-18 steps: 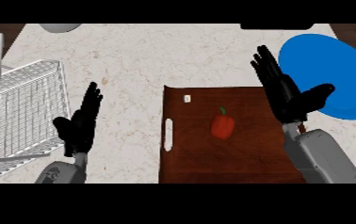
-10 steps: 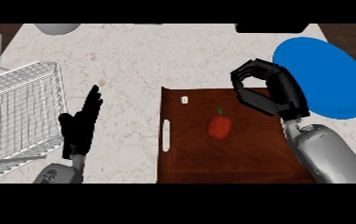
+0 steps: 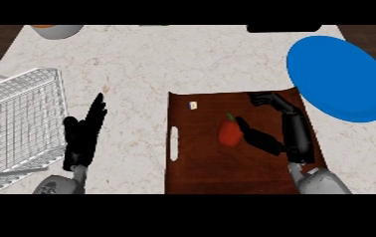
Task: Pick the bell pepper from the tray and place it in the plate
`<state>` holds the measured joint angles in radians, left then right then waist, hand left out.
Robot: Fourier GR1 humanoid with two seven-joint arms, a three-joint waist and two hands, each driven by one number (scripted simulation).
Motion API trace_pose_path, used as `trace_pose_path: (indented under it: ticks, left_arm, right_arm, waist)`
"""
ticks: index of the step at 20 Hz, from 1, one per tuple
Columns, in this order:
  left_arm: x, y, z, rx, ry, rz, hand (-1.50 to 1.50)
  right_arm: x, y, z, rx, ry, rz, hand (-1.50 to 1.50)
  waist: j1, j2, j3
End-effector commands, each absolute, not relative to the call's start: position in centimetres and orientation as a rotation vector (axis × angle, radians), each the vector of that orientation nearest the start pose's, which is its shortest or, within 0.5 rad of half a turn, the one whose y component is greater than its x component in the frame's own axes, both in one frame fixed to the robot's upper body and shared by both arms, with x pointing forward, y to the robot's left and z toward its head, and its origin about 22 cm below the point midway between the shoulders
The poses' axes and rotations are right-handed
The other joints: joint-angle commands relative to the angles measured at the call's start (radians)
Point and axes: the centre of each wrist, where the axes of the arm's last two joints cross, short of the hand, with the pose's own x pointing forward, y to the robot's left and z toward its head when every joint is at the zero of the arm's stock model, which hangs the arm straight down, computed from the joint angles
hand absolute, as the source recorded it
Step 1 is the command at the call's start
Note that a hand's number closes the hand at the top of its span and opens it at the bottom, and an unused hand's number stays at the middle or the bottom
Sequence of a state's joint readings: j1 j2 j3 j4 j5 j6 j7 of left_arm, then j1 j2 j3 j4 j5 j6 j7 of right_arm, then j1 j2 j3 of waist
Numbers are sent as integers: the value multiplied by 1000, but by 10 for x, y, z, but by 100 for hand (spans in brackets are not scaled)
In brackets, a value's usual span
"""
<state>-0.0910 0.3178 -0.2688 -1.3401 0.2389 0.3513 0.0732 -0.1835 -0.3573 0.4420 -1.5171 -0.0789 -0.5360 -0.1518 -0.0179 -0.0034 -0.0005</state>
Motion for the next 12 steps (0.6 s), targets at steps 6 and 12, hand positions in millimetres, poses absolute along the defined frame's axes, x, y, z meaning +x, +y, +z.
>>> trace_pose_path:
  ticks: [6, 12]
  left_arm:
    - [255, 251, -18, 239, -1293, -38, 0]
    - [259, 253, -15, 252, -1294, -30, 0]
  right_arm:
    - [241, -220, 8, -361, -1760, 652, -150]
    - [252, -219, 45, -567, -1585, 933, -150]
  waist:
    - [17, 0, -1]
    - [13, -1, -3]
